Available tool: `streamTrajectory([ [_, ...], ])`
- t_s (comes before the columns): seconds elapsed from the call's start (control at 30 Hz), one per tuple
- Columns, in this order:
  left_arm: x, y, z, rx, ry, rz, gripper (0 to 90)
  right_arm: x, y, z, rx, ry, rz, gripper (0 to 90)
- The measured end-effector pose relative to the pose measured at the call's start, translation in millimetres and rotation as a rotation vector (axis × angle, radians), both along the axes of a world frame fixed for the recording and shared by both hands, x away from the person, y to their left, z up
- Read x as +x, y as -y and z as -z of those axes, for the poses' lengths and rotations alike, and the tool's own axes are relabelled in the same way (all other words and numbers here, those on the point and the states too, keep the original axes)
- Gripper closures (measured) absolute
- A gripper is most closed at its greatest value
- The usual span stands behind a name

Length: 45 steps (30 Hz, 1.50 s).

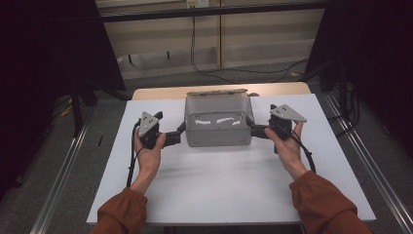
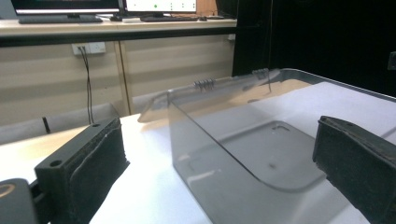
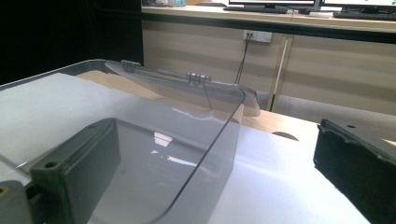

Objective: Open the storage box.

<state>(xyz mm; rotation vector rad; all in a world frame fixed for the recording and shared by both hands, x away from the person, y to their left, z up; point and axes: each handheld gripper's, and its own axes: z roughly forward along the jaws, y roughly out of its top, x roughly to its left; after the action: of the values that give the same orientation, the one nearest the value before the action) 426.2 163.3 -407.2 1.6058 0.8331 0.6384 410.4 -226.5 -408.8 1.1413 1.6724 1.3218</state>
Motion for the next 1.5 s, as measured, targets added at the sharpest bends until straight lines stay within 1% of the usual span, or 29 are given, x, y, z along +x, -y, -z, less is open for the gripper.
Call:
streamTrajectory([
  [0.07, -4.8, -0.8, 4.3, -0.008, -0.002, -0.003, 2.4, -6.1, 1.9, 0.8, 0.001, 0.01, 0.009, 0.0],
  [0.1, -7.0, -1.0, 6.0, -0.005, -0.004, -0.01, 2.4, -9.0, 3.0, 1.3, 0.003, 0.012, 0.011, 0.0],
  [0.13, -9.4, -1.3, 7.6, -0.001, 0.003, -0.021, 2.4, -13.8, 5.4, 2.5, 0.0, 0.022, 0.019, 0.0],
  [0.2, -13.4, -2.9, 10.1, -0.019, -0.019, -0.015, 2.3, -16.3, 6.8, 3.1, -0.001, 0.022, 0.023, 0.0],
  [0.23, -15.9, -3.8, 11.8, -0.021, -0.02, -0.014, 2.3, -18.4, 7.9, 3.4, -0.002, 0.017, 0.022, 0.0],
  [0.3, -22.2, -5.7, 15.5, -0.023, -0.014, -0.028, 2.3, -23.9, 9.9, 4.5, -0.007, 0.022, 0.032, 0.0],
  [0.33, -25.2, -6.8, 16.7, -0.024, -0.018, -0.026, 2.3, -26.2, 11.3, 5.4, -0.006, 0.029, 0.03, 0.0],
  [0.4, -31.3, -9.4, 18.3, -0.018, -0.015, -0.032, 2.3, -31.5, 13.1, 7.0, -0.009, 0.025, 0.035, 0.0],
  [0.5, -41.1, -13.2, 20.3, -0.04, -0.016, -0.054, 2.3, -39.8, 16.0, 9.7, -0.007, 0.032, 0.04, 0.0],
  [0.53, -44.0, -15.3, 20.7, -0.027, -0.011, -0.058, 2.3, -43.0, 16.9, 10.5, -0.004, 0.031, 0.039, 0.0],
  [0.57, -46.7, -16.7, 21.2, -0.021, -0.008, -0.066, 2.3, -49.6, 19.0, 12.3, -0.012, 0.034, 0.038, 0.0],
  [0.6, -49.0, -18.0, 21.3, -0.01, -0.014, -0.078, 2.3, -49.6, 19.0, 12.3, -0.012, 0.034, 0.038, 0.0],
  [0.67, -53.8, -20.3, 21.4, -0.004, -0.015, -0.096, 2.3, -56.2, 21.9, 13.8, -0.012, 0.043, 0.041, 0.0],
  [0.7, -56.3, -21.5, 21.6, -0.007, -0.016, -0.088, 2.3, -59.1, 23.2, 14.3, -0.013, 0.047, 0.04, 0.0],
  [0.77, -61.1, -24.2, 21.7, -0.013, -0.017, -0.091, 2.3, -64.9, 26.3, 15.2, -0.012, 0.055, 0.046, 0.0],
  [0.87, -67.8, -27.4, 21.2, -0.025, -0.012, -0.093, 2.3, -72.6, 30.3, 17.3, -0.01, 0.055, 0.053, 0.0],
  [0.93, -72.1, -29.9, 23.3, -0.02, -0.01, -0.093, 2.3, -77.2, 33.2, 19.4, 0.01, 0.043, 0.062, 0.0],
  [1.0, -76.6, -31.1, 25.7, -0.022, -0.011, -0.107, 2.3, -82.8, 36.3, 21.6, 0.001, 0.052, 0.071, 0.0],
  [1.07, -81.3, -31.4, 26.2, -0.009, -0.007, -0.1, 2.3, -88.6, 39.6, 23.3, 0.008, 0.053, 0.075, 0.0],
  [1.1, -83.2, -32.3, 26.3, -0.007, -0.011, -0.096, 2.3, -91.3, 41.1, 24.1, 0.006, 0.057, 0.083, 0.0],
  [1.13, -85.1, -33.1, 26.5, -0.015, -0.024, -0.103, 2.3, -94.4, 42.7, 24.6, 0.006, 0.06, 0.09, 0.0],
  [1.17, -87.4, -34.6, 26.8, -0.014, -0.039, -0.115, 2.3, -98.1, 44.7, 24.9, 0.006, 0.054, 0.095, 0.0],
  [1.2, -89.9, -35.9, 27.5, -0.013, -0.052, -0.113, 2.3, -101.4, 46.6, 25.4, 0.008, 0.058, 0.098, 0.0],
  [1.23, -93.0, -36.9, 28.2, -0.01, -0.055, -0.114, 2.3, -105.1, 48.6, 26.0, 0.004, 0.057, 0.103, 0.0],
  [1.27, -96.2, -37.6, 28.3, 0.001, -0.054, -0.118, 2.3, -112.8, 52.9, 28.1, 0.0, 0.056, 0.114, 0.0],
  [1.3, -98.9, -38.0, 27.8, 0.003, -0.056, -0.112, 2.3, -112.8, 52.9, 28.1, 0.0, 0.056, 0.114, 0.0],
  [1.4, -106.9, -40.7, 24.8, -0.003, -0.044, -0.126, 2.3, -123.3, 59.5, 30.6, 0.0, 0.047, 0.128, 0.0],
  [1.47, -112.0, -43.3, 23.7, -0.009, -0.033, -0.14, 2.3, -129.6, 62.9, 31.6, -0.003, 0.053, 0.139, 0.0],
  [1.5, -113.9, -44.8, 23.3, -0.013, -0.023, -0.152, 2.3, -132.6, 64.1, 32.5, -0.013, 0.063, 0.139, 0.0],
])
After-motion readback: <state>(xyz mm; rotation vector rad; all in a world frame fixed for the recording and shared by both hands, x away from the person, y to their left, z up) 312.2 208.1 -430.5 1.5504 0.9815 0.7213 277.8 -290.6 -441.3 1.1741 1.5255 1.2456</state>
